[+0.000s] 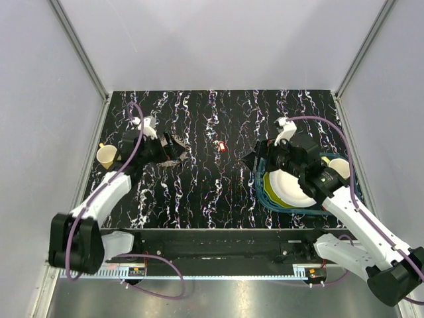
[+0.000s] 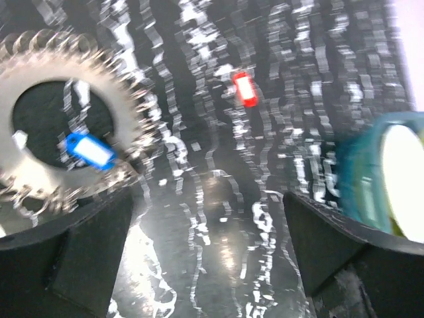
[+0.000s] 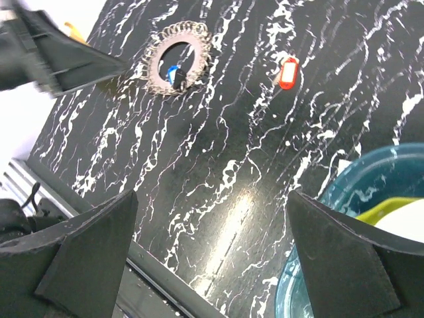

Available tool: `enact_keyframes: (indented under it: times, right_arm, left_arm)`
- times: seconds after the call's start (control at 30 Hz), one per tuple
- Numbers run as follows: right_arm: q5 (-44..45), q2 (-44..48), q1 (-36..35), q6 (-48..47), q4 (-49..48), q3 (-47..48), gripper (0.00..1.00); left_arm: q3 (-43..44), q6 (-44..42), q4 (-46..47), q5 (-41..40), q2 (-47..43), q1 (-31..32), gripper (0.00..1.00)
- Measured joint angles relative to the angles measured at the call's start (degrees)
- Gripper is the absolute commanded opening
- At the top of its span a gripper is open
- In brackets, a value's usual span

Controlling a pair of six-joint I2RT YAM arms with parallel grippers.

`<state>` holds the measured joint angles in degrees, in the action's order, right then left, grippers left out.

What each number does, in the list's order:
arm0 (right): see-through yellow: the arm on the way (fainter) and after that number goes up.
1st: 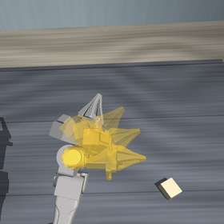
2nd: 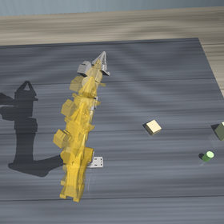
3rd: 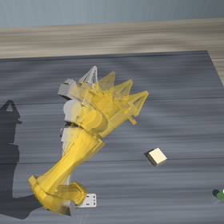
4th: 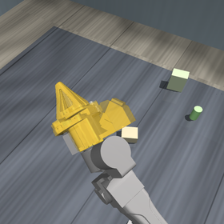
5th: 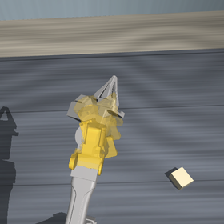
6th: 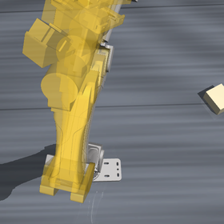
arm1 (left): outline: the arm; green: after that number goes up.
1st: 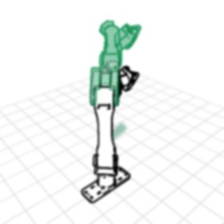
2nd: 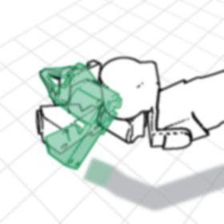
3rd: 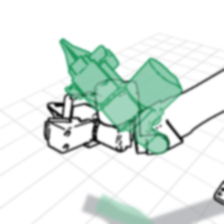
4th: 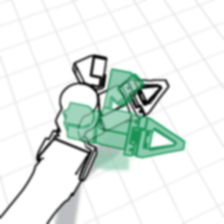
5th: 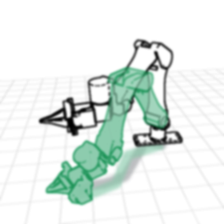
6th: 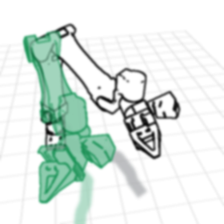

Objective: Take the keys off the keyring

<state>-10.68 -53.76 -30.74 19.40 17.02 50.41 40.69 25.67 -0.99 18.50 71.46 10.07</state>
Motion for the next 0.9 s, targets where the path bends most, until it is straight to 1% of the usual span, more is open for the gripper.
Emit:
enact_keyframes:
  times: [0.07,0.2,0.4,0.6,0.9]
  right_arm:
    - [1.81,0.0,0.0,2.19,2.36,0.74,1.0]
    - [4.07,0.48,0.0,5.33,4.33,1.77,1.0]
    - [5.31,3.87,0.0,6.6,5.25,1.79,1.0]
    - [7.63,8.35,0.0,6.03,5.01,1.07,1.0]
    - [8.33,11.52,0.0,5.99,2.38,-0.66,1.0]
  left_arm:
    - [-0.13,-0.04,0.57,3.3,-4.44,0.0,0.99]
    - [-2.91,-0.17,2.43,11.87,-16.31,0.0,0.99]
    - [-6.88,-0.17,4.42,18.88,-27.87,0.0,0.99]
    - [-8.37,-0.07,5.22,22.21,-31.41,0.09,0.99]
    - [-10.73,0.52,8.33,23.17,-36.98,1.64,0.99]
